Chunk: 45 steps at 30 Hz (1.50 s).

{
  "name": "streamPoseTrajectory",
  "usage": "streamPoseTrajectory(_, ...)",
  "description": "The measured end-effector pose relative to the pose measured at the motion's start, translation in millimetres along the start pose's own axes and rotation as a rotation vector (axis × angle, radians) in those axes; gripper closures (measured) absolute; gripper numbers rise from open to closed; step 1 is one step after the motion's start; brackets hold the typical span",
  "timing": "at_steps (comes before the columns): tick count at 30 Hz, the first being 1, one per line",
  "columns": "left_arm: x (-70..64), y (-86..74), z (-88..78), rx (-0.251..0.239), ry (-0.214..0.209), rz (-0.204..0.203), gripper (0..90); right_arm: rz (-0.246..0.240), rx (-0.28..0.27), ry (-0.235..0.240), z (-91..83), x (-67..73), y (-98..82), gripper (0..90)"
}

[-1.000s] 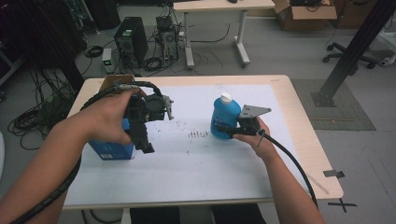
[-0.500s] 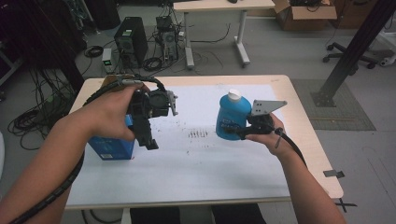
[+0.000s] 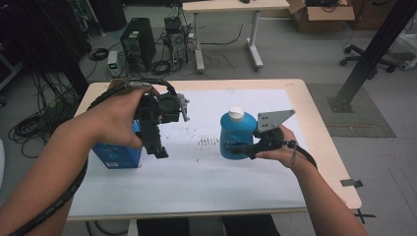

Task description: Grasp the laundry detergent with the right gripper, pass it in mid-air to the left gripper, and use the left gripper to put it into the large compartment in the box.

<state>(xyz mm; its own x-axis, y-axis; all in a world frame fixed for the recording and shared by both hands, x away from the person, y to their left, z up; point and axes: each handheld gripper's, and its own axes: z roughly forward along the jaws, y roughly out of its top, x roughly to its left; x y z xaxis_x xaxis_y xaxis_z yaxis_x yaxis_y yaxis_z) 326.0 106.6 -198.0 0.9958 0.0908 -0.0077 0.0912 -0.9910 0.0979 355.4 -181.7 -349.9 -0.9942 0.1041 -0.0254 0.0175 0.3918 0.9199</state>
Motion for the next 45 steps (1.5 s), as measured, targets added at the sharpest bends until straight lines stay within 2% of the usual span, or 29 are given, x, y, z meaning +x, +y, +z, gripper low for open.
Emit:
streamPoseTrajectory(7, -3.7, 2.6, 0.0, -0.004, -0.003, 0.010, 0.2, -0.001, 0.012, 0.054, 15.8, 11.7, -5.5, 43.5)
streamPoseTrajectory(17, -6.9, 11.6, 4.0, 0.005, -0.013, 0.028, 0.2, 0.004, -0.001, 0.098, 36.8, 22.2, -11.3, 43.5)
streamPoseTrajectory(24, -9.7, 21.0, 11.0, 0.008, -0.021, 0.046, 0.2, 0.018, -0.006, 0.132, 59.5, 30.2, -20.3, 43.4)
streamPoseTrajectory(36, -12.3, 29.5, 20.9, 0.010, -0.026, 0.057, 0.2, 0.018, -0.010, 0.155, 90.3, 40.0, -21.7, 43.4)
streamPoseTrajectory(45, -15.3, 35.2, 24.9, 0.020, -0.030, 0.072, 0.2, 0.025, -0.027, 0.151, 102.3, 41.4, -21.4, 43.4)
